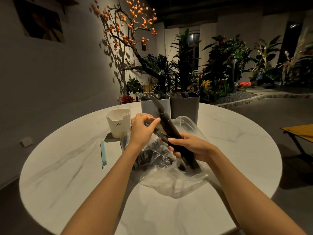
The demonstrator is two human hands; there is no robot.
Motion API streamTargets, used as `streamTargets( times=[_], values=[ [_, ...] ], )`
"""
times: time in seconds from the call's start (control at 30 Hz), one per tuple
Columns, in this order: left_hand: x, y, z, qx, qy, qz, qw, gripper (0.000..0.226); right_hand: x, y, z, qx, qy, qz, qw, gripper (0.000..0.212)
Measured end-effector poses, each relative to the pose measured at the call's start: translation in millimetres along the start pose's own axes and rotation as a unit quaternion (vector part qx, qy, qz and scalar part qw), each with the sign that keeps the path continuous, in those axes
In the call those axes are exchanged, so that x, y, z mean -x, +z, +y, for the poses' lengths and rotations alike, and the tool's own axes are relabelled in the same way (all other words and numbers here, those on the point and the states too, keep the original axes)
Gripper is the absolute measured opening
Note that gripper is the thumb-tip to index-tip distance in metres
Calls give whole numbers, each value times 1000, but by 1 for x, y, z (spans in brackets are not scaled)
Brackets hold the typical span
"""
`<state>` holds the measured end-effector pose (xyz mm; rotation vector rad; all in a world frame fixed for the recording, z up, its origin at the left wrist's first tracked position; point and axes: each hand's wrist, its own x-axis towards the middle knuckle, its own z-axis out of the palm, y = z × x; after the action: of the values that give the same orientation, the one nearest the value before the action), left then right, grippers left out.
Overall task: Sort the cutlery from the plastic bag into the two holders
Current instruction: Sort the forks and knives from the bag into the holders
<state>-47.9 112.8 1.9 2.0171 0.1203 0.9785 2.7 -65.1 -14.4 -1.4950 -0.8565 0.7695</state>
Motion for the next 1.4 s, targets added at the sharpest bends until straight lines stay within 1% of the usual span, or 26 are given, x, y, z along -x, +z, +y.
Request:
streamTargets(
  times=[0.07, 0.17, 0.23, 0.33, 0.4, 0.47, 0.53, 0.6, 0.73, 0.87, 0.93, 1.07, 1.17, 1.23, 1.27, 1.33, 1.4],
  values=[
    [1, -2, 3, 44, -14, 8, 999, 21, 2, -1, -1, -16, 2, -9, 1000, 20],
    [0, -10, 3, 106, -29, 29, 994, 22, 2, -2, -2, -8, 9, -2, 1000, 30],
    [-2, -12, 1, 99, -26, 21, 995, 18, 2, -3, -1, -11, 12, -8, 1000, 27],
    [-3, -10, -5, 44, 8, 13, 999, 19, 3, -3, 0, 3, 16, -32, 999, 14],
    [-1, -11, -3, 1, 35, -19, 999, 24, 3, -2, -1, 16, 22, -46, 999, 11],
    [-1, -12, -2, -9, 63, -69, 996, 22, 4, -3, -1, 24, 29, -57, 998, 11],
    [-1, -15, 2, -23, 74, -118, 990, 19, 5, -4, -2, 18, 35, -62, 997, 10],
    [-3, -20, 2, -24, 53, -144, 988, 20, 6, -4, -2, 17, 41, -58, 997, 11],
    [-2, -25, -1, 49, -12, -142, 989, 10, 6, -2, -4, 10, 56, -51, 997, 20],
    [-1, -25, 2, 86, -26, -147, 985, 6, 6, -3, -4, 13, 63, -39, 997, 30],
    [0, -25, 5, 94, -22, -146, 985, 9, 7, -3, -5, -3, 69, -37, 997, 31],
    [2, -24, 8, 83, -26, -129, 988, 25, 9, -3, -8, -5, 75, -42, 996, 19],
    [2, -24, 12, 68, -55, -124, 988, 36, 9, -4, -7, -20, 84, -45, 995, 14],
    [2, -27, 15, 79, -82, -143, 983, 38, 10, -4, -6, -27, 89, -44, 995, 14],
    [2, -28, 15, 82, -84, -156, 981, 36, 10, -4, -6, -28, 90, -43, 995, 14],
    [3, -29, 13, 69, -69, -170, 981, 24, 10, -4, -6, -21, 91, -45, 995, 14],
    [2, -30, 12, 58, -63, -162, 983, 14, 9, -3, -6, -12, 93, -46, 995, 15]
  ],
)
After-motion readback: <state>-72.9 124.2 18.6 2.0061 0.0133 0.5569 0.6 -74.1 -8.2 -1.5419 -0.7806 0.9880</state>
